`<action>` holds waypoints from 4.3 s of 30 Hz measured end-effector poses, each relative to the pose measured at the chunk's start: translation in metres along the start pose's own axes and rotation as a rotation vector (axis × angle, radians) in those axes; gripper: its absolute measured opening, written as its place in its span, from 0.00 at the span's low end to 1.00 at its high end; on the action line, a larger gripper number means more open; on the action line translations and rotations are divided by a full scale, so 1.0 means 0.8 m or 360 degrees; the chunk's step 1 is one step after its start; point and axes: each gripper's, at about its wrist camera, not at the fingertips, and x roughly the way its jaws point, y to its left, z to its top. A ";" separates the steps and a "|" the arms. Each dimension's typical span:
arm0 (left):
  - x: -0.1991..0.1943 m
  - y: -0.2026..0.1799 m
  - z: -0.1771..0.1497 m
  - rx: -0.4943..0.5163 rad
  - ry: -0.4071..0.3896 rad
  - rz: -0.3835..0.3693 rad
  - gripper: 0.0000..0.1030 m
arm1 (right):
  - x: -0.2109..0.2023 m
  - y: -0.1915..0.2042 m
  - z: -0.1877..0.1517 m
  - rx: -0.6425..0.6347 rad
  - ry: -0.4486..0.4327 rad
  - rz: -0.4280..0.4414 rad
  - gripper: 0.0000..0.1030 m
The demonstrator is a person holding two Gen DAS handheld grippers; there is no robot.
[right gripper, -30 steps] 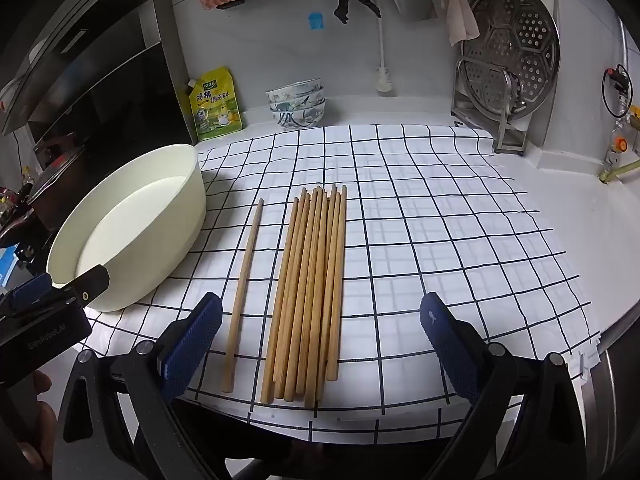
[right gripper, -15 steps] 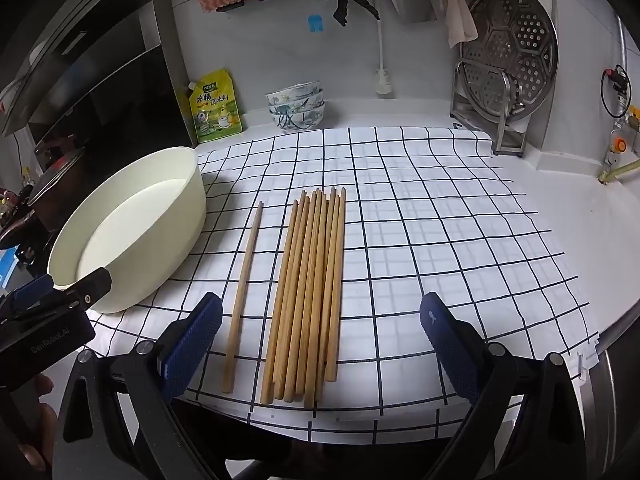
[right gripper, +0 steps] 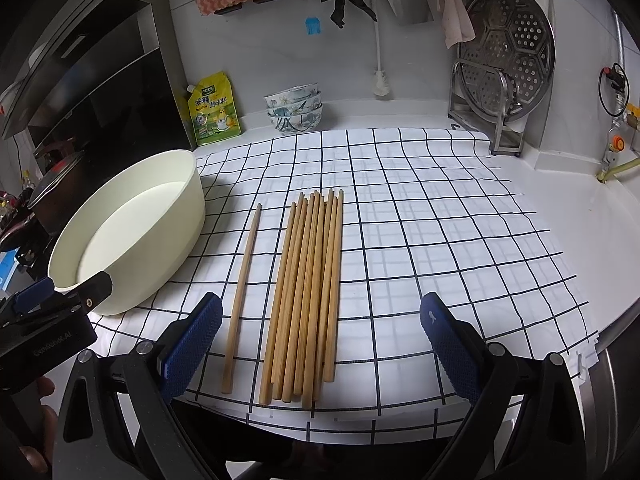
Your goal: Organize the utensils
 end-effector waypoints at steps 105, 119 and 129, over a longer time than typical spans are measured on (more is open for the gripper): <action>0.097 -0.103 -0.020 0.0142 0.0244 -0.0163 0.94 | 0.127 -0.074 0.010 -0.0182 0.0356 -0.0205 0.92; 0.116 -0.129 -0.011 0.0209 0.0230 -0.0034 0.94 | 0.133 -0.086 0.014 -0.0349 0.0327 -0.0212 0.92; 0.130 -0.139 -0.004 0.0161 0.0259 -0.0108 0.92 | 0.150 -0.086 0.023 -0.0372 0.0249 -0.0108 0.85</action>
